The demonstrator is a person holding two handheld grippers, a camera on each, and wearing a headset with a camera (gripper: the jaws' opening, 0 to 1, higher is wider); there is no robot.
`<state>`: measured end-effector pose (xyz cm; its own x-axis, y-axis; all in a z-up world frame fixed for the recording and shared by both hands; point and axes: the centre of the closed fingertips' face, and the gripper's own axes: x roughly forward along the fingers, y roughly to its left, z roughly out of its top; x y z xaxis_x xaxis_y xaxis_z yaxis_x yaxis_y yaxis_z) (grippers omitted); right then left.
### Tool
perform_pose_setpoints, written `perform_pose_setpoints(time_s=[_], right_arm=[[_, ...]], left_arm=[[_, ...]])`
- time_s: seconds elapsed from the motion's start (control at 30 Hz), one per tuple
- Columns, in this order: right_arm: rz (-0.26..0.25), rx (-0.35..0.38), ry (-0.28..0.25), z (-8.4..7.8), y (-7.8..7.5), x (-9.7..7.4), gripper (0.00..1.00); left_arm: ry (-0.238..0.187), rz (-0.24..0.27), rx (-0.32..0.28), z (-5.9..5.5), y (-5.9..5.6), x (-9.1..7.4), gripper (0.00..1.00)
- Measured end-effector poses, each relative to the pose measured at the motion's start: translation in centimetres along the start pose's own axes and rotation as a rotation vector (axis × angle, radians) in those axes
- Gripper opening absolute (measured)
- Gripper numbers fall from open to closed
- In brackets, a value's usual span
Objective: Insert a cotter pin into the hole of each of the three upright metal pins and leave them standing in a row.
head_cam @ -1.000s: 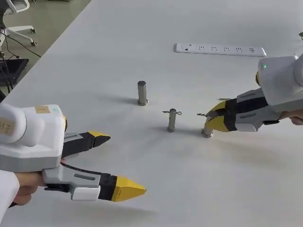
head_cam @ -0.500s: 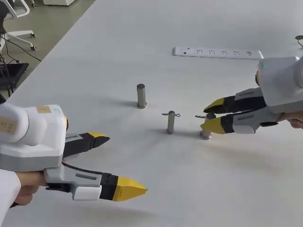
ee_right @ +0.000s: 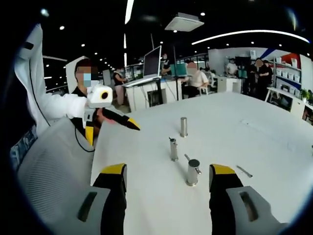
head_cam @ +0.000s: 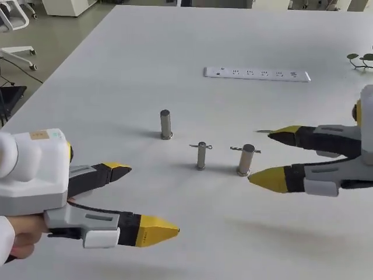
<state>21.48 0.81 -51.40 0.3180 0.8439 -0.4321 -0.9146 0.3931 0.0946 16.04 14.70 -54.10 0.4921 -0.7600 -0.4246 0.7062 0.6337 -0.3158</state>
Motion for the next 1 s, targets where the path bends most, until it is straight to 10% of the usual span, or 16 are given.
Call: perform_pose_setpoints(time_s=[0.7, 1.0], right_arm=[[-0.047, 0.127, 0.008, -3.4, 3.2, -2.7, 0.98], [-0.063, 0.158, 0.003, -3.8, 3.3, -3.1, 0.98]], left_arm=[[-0.015, -0.006, 0.006, 0.1, -0.2, -0.9, 0.99], [-0.058, 0.051, 0.033, 1.6, 2.0, -0.9, 0.98]])
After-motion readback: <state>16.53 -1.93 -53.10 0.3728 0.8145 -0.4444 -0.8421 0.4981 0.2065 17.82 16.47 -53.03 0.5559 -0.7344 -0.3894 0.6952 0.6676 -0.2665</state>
